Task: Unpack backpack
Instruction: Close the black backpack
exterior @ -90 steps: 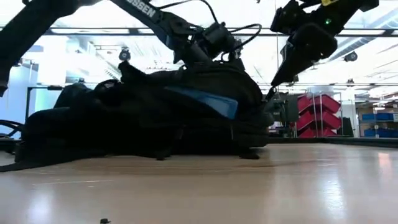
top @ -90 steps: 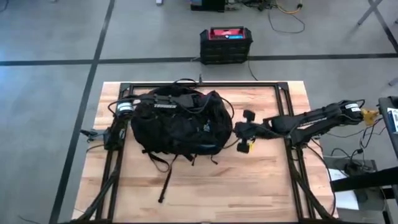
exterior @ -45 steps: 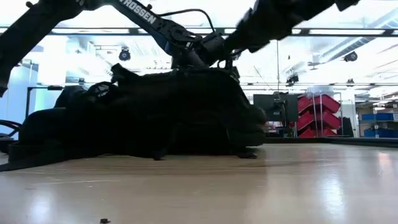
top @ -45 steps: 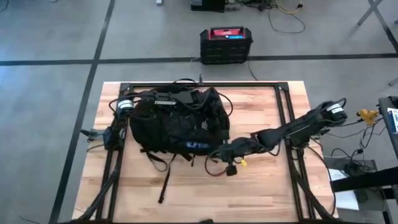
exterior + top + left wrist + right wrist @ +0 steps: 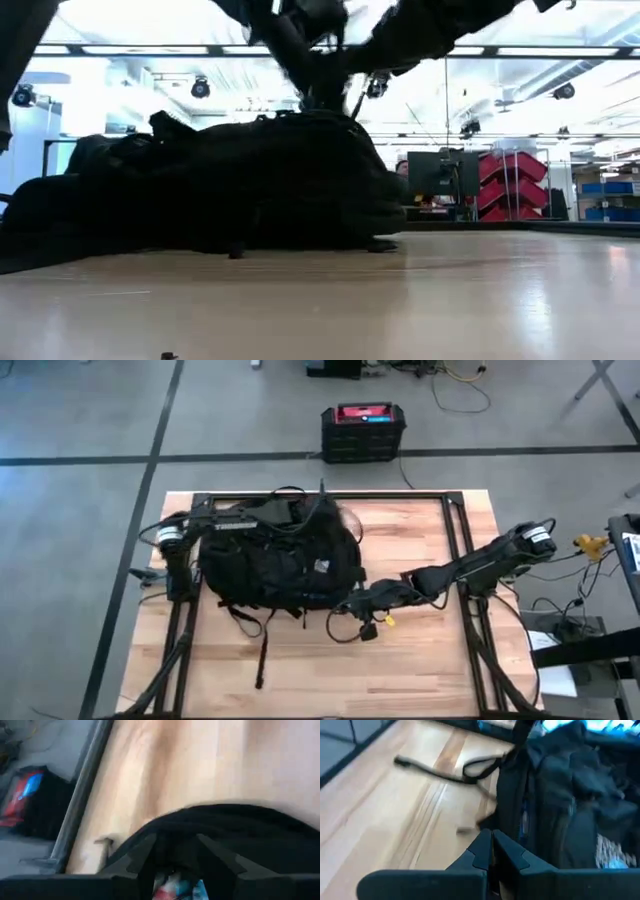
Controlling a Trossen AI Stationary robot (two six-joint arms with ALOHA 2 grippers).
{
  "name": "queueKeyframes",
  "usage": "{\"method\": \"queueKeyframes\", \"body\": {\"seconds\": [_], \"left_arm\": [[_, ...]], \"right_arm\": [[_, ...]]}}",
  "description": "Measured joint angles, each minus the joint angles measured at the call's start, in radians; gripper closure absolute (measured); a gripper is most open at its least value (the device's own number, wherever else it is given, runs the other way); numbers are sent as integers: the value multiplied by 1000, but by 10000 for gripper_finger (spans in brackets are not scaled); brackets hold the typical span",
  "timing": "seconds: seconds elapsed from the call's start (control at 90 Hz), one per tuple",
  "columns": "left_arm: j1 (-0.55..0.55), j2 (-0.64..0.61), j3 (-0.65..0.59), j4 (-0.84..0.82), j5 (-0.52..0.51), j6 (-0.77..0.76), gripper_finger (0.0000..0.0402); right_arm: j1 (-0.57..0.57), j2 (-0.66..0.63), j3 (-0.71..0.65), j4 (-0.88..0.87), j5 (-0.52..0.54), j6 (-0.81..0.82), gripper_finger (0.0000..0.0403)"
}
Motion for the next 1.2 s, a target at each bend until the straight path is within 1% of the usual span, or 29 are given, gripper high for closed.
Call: {"method": "queueKeyframes", "body": {"seconds": [0.033, 0.056, 0.089, 0.111, 0.178, 0.211, 0.267, 0.333, 0.411, 0.456, 0.511, 0.578, 0.689, 0.744, 0.811, 0.878, 0.922, 0.989, 1.067, 1.2], "left_arm": [[-5, -45, -35, -9, 16, -8, 284], [-14, -61, -45, 34, 15, -16, 284], [-21, -75, -59, 150, 20, -23, 284], [-24, -85, -69, 180, 37, -27, 284], [-25, -100, -120, 156, 78, -31, 284], [-31, -82, -141, 149, 92, -25, 284], [-43, -50, -170, 194, 98, -9, 284], [-71, -42, -196, 161, 93, -8, 284], [-101, -80, -195, 170, 117, -3, 284], [-118, -99, -199, 163, 124, -4, 284], [-136, -95, -207, 123, 123, -12, 284], [-153, -90, -214, 85, 122, -26, 284], [-181, -135, -220, 24, 120, -51, 284], [-193, -152, -235, 17, 122, -59, 284], [-203, -155, -251, -3, 123, -74, 284], [-209, -161, -250, 9, 124, -76, 284], [-210, -167, -249, 24, 125, -76, 284], [-210, -146, -252, 49, 163, -65, 284], [-205, -108, -263, 88, 204, -51, 284], [-193, -30, -254, 144, 232, -13, 284]], "right_arm": [[0, -11, 0, -7, 20, -1, 402], [0, -21, 1, -11, 30, 0, 402], [-1, -29, 2, -31, 54, 3, 402], [-2, -35, 2, -49, 75, 4, 402], [-2, -59, -1, -99, 137, 9, 402], [-3, -70, -1, -123, 153, 18, 402], [-10, -97, -1, -172, 174, 36, 402], [-23, -113, -3, -200, 186, 55, 402], [-32, -149, -17, -266, 201, 73, 402], [-41, -159, -19, -267, 204, 81, 402], [-46, -175, -31, -272, 203, 93, 402], [-54, -190, -53, -318, 215, 106, 402], [-61, -232, -65, -365, 256, 131, 402], [-67, -245, -72, -388, 258, 140, 402], [-67, -255, -80, -365, 249, 141, 403], [-67, -262, -93, -366, 193, 140, 403], [-67, -256, -100, -326, 138, 139, 403], [-53, -248, -118, -300, 91, 136, 403], [-34, -221, -132, -319, 99, 132, 403], [-24, -191, -143, -320, 153, 117, 403]]}}
